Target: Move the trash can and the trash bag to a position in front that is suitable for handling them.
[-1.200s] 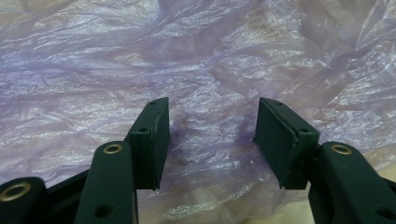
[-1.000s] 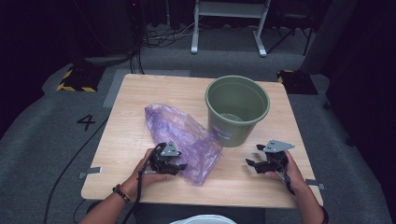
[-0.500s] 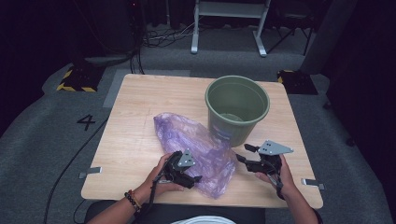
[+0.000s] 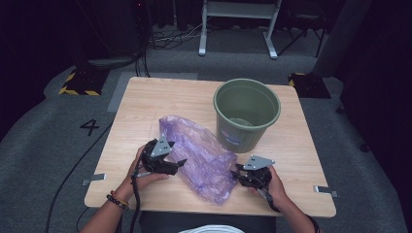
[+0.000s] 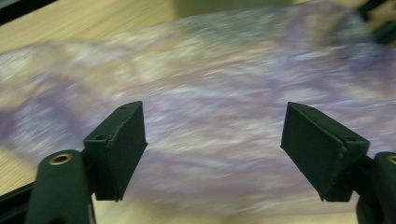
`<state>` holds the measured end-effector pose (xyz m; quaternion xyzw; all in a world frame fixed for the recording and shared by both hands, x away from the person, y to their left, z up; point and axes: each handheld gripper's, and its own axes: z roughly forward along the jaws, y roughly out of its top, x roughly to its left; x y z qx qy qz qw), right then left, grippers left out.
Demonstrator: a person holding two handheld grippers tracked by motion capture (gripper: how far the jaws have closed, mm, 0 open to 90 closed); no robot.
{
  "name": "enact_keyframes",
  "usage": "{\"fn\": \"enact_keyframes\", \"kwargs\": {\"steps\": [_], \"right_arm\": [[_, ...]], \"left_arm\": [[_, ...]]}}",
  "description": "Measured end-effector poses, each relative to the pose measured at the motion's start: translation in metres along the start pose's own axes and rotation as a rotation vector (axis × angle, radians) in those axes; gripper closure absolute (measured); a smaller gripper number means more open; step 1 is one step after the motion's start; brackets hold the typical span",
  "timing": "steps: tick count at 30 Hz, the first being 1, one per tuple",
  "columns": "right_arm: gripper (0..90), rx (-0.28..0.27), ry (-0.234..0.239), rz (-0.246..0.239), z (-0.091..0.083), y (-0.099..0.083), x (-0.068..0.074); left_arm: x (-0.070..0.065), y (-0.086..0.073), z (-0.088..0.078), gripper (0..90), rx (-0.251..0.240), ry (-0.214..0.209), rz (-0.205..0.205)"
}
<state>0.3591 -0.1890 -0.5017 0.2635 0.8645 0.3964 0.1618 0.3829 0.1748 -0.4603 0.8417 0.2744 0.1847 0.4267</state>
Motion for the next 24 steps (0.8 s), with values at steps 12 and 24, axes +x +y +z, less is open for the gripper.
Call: {"fn": "enact_keyframes", "kwargs": {"steps": [12, 24], "right_arm": [[73.4, 0.0, 0.019, -0.059, -0.038, -0.035, -0.054], [48.4, 0.047, -0.266, 0.05, -0.062, -0.056, -0.116]], "left_arm": [[0.031, -0.011, 0.003, 22.0, 0.021, 0.046, -0.038], [0.027, 0.002, 0.027, 25.6, 0.047, -0.097, -0.04]]}}
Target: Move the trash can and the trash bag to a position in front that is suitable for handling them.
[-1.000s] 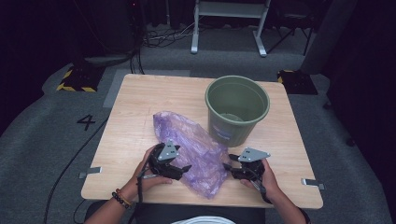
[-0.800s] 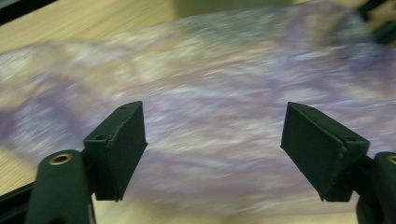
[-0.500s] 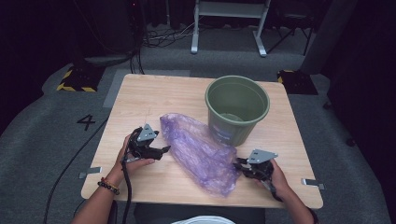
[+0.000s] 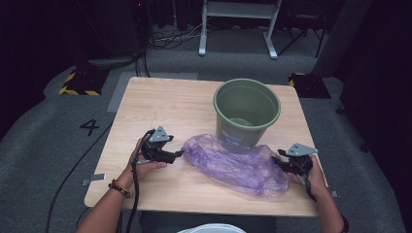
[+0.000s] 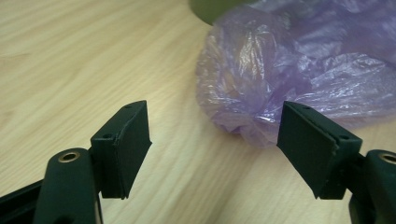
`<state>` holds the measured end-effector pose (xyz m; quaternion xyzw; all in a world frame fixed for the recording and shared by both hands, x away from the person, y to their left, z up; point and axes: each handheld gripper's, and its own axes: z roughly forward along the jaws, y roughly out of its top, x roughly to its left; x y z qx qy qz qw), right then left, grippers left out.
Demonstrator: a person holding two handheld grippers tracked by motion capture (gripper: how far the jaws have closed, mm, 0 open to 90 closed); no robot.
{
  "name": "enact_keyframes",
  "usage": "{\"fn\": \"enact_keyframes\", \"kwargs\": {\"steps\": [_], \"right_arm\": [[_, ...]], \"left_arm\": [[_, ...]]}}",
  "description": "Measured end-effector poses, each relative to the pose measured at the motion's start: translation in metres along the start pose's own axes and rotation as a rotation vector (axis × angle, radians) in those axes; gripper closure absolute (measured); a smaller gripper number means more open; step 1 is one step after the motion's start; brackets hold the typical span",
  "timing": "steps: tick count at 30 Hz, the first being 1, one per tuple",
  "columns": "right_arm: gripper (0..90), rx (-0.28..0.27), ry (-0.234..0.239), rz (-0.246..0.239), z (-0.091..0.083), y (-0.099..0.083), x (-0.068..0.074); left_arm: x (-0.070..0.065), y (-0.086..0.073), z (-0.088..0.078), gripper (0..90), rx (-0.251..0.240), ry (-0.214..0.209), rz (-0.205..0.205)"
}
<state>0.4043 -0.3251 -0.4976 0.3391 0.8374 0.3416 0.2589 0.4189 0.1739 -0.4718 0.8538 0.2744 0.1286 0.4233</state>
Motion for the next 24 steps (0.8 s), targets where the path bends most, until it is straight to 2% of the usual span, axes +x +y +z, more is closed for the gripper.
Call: {"fn": "enact_keyframes", "kwargs": {"steps": [1, 3, 4, 5, 6, 8, 10, 12, 15, 17, 18, 19, 21, 24], "right_arm": [[47.3, -0.002, -0.06, 0.04, 0.0, 0.0, -0.005], [43.7, -0.048, -0.048, 0.078, -0.003, 0.0, -0.009], [43.0, -0.078, -0.033, 0.114, -0.007, 0.001, -0.012], [41.6, -0.089, -0.059, 0.131, -0.011, 0.002, -0.014], [40.9, -0.092, -0.087, 0.127, -0.015, 0.003, -0.015], [39.6, -0.103, -0.107, 0.132, -0.021, 0.003, -0.017], [38.5, -0.103, -0.112, 0.133, -0.028, 0.004, -0.017], [37.6, -0.084, -0.147, 0.126, -0.032, 0.005, -0.017], [36.0, -0.105, -0.177, 0.133, -0.042, 0.008, -0.017], [33.9, -0.131, -0.179, 0.14, -0.049, 0.01, -0.016], [34.4, -0.147, -0.175, 0.145, -0.054, 0.012, -0.015], [34.5, -0.156, -0.148, 0.147, -0.058, 0.014, -0.012], [34.4, -0.152, -0.116, 0.11, -0.062, 0.015, -0.005], [36.7, -0.103, -0.048, 0.068, -0.056, 0.011, 0.002]], "left_arm": [[-0.004, 0.0, 0.004, 27.6, 0.012, -0.021, 0.015], [-0.009, 0.0, 0.008, 29.5, 0.032, -0.043, 0.024], [-0.013, -0.001, 0.011, 33.5, 0.041, -0.066, 0.036], [-0.016, -0.002, 0.013, 36.1, 0.049, -0.068, 0.044], [-0.017, -0.002, 0.015, 36.2, 0.055, -0.069, 0.048], [-0.02, -0.002, 0.018, 39.7, 0.064, -0.104, 0.053], [-0.022, -0.002, 0.019, 41.9, 0.065, -0.102, 0.056], [-0.023, -0.003, 0.021, 44.6, 0.069, -0.113, 0.062], [-0.026, -0.004, 0.024, 50.3, 0.092, -0.106, 0.078], [-0.028, -0.005, 0.026, 51.9, 0.114, -0.093, 0.089], [-0.03, -0.006, 0.027, 54.6, 0.121, -0.102, 0.1], [-0.031, -0.006, 0.028, 55.0, 0.124, -0.107, 0.105], [-0.035, -0.007, 0.029, 57.1, 0.132, -0.109, 0.12], [-0.037, -0.008, 0.03, 54.9, 0.132, -0.112, 0.12]]}}
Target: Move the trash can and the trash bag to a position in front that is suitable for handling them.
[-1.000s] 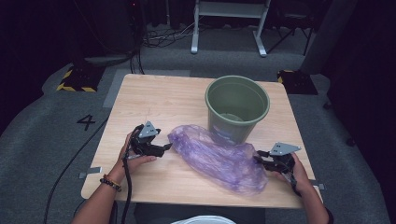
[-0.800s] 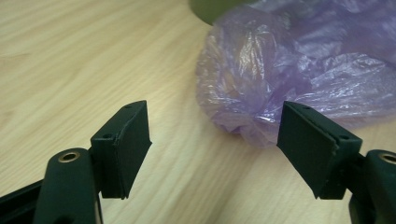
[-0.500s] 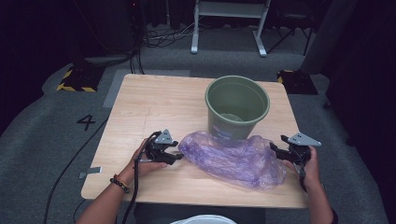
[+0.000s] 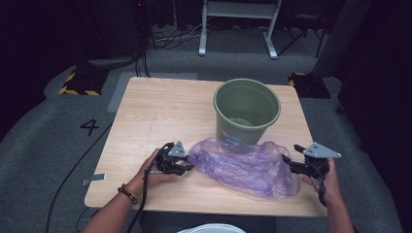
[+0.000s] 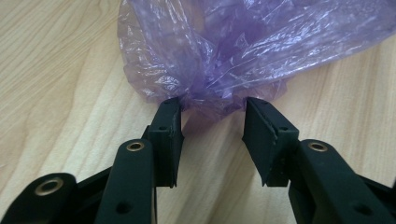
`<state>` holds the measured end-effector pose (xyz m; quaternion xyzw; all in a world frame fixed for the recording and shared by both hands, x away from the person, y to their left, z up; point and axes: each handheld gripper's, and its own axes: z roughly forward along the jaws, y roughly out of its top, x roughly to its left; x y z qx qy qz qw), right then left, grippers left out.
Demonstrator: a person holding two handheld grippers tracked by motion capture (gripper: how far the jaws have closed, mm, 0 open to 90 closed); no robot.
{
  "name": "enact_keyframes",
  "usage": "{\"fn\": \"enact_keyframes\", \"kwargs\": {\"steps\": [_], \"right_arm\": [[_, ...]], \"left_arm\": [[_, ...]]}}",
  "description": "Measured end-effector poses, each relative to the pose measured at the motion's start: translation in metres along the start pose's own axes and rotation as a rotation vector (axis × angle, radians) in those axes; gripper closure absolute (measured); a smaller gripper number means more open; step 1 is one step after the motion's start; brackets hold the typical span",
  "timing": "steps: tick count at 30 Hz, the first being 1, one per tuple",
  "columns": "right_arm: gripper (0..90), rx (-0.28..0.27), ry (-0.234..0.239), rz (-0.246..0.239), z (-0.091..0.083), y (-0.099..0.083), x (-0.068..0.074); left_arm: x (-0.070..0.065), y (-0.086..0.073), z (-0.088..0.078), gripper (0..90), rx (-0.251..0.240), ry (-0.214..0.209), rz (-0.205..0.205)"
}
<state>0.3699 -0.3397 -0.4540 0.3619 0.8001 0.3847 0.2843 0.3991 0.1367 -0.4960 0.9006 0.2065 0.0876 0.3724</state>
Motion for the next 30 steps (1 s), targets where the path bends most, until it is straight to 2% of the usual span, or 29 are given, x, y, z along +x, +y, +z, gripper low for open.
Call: {"fn": "enact_keyframes", "kwargs": {"steps": [1, 5, 8, 11, 15, 17, 20, 22, 23, 24, 26, 30], "right_arm": [[38.5, 0.012, 0.007, -0.007, 0.003, -0.002, 0.0], [46.7, 0.075, 0.066, 0.029, 0.019, -0.017, -0.007], [50.5, 0.119, 0.071, 0.053, 0.029, -0.027, -0.013], [50.6, 0.137, 0.078, 0.071, 0.034, -0.034, -0.018], [46.5, 0.134, 0.059, 0.088, 0.036, -0.035, -0.022], [41.3, 0.137, 0.051, 0.084, 0.038, -0.034, -0.025], [41.0, 0.143, 0.024, 0.068, 0.042, -0.032, -0.029], [41.0, 0.157, -0.013, 0.061, 0.045, -0.028, -0.033], [40.8, 0.16, -0.024, 0.054, 0.047, -0.027, -0.034], [42.1, 0.155, -0.038, 0.052, 0.048, -0.024, -0.035], [43.5, 0.128, -0.035, 0.046, 0.046, -0.018, -0.034], [35.4, 0.06, -0.037, 0.029, 0.037, -0.003, -0.031]], "left_arm": [[-0.001, 0.0, 0.0, 52.7, 0.004, -0.003, -0.005], [-0.003, -0.003, -0.002, 51.2, -0.003, -0.013, -0.002], [-0.005, -0.004, -0.002, 48.1, -0.008, -0.02, -0.002], [-0.007, -0.005, -0.002, 42.8, -0.01, -0.024, 0.007], [-0.01, -0.007, -0.004, 34.5, -0.001, -0.037, -0.011], [-0.009, -0.01, -0.007, 32.1, 0.0, -0.023, -0.022], [-0.005, -0.017, -0.013, 31.7, -0.002, 0.008, -0.036], [-0.001, -0.023, -0.018, 31.0, -0.003, 0.025, -0.04], [0.001, -0.028, -0.021, 31.0, -0.017, 0.033, -0.053], [0.002, -0.032, -0.023, 31.0, -0.028, 0.041, -0.057], [0.002, -0.039, -0.029, 30.4, -0.032, 0.05, -0.067], [0.004, -0.051, -0.041, 29.3, -0.031, 0.069, -0.086]]}}
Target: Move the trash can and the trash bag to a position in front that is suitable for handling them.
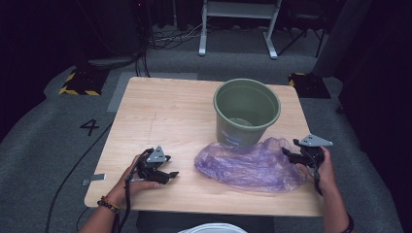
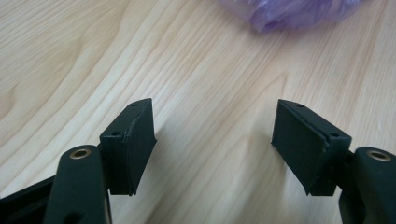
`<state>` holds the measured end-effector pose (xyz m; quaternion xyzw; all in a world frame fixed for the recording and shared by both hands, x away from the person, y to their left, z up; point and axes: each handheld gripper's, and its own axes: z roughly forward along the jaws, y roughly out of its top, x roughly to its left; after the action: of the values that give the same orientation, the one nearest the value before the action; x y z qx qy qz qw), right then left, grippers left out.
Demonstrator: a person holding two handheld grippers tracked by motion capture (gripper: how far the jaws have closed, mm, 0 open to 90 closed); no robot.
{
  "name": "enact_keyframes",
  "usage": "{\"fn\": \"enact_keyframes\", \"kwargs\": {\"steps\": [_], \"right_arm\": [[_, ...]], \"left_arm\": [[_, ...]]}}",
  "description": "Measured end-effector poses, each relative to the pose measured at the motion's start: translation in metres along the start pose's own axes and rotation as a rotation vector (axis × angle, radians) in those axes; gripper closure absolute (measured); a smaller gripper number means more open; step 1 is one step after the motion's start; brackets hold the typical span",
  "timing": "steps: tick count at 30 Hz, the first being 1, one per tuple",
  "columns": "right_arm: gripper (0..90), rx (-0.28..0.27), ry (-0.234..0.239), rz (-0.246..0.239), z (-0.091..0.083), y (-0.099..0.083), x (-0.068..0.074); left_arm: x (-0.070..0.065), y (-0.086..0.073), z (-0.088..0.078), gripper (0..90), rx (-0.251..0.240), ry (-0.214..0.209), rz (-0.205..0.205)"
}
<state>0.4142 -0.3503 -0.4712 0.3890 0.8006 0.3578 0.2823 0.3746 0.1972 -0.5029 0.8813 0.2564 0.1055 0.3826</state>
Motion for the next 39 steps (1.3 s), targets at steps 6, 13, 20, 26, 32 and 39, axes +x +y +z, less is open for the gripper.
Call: {"fn": "enact_keyframes", "kwargs": {"steps": [6, 13, 20, 26, 32, 39], "right_arm": [[25.3, -0.132, 0.068, -0.022, -0.011, 0.029, 0.011], [19.6, -0.177, 0.198, -0.021, 0.007, 0.071, 0.028], [15.1, -0.148, 0.272, -0.072, 0.024, 0.091, 0.039], [15.6, -0.158, 0.3, -0.11, 0.037, 0.107, 0.051], [16.1, -0.163, 0.322, -0.134, 0.051, 0.12, 0.07], [19.6, -0.141, 0.257, -0.16, 0.037, 0.118, 0.084]], "left_arm": [[0.011, -0.016, -0.017, 27.9, 0.001, 0.039, -0.033], [0.016, -0.016, -0.017, 25.1, 0.004, 0.054, -0.047], [0.017, -0.015, -0.016, 23.5, 0.006, 0.052, -0.047], [0.017, -0.015, -0.016, 23.1, 0.007, 0.05, -0.046], [0.017, -0.015, -0.016, 23.0, 0.007, 0.05, -0.046], [0.017, -0.015, -0.016, 23.0, 0.007, 0.051, -0.046]]}}
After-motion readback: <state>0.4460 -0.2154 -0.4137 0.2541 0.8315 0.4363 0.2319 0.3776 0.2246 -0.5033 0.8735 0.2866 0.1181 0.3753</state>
